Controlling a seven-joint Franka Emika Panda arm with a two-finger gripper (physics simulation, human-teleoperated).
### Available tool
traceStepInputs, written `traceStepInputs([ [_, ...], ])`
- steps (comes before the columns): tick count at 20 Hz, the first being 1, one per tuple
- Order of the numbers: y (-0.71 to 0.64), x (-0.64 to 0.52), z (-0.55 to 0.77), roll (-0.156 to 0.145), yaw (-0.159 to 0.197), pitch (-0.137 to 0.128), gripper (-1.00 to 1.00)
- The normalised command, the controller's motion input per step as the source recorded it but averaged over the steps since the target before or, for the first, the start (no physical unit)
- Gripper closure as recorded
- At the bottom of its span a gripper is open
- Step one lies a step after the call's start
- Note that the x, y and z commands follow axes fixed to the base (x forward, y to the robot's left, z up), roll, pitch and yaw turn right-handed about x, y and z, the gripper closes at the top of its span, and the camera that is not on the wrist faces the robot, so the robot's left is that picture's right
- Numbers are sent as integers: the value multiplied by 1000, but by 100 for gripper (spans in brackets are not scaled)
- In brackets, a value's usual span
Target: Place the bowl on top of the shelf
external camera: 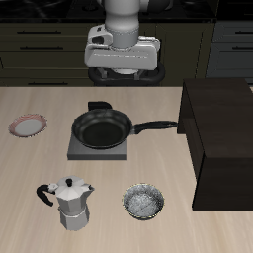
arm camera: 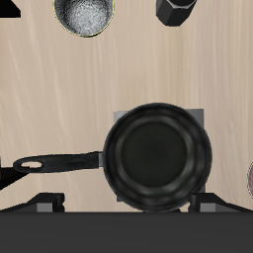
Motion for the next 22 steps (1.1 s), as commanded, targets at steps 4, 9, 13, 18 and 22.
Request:
traceStepInputs([
  [4, 10, 422, 100, 31, 0, -7, -100],
  [9, -67, 259, 44, -15, -3, 2, -100],
  [13, -26, 417, 101, 15, 17, -16, -100],
  [18, -22, 240, 66, -16, 2, -22, -100],
  [22, -29, 345, 28, -9, -6, 10, -100],
])
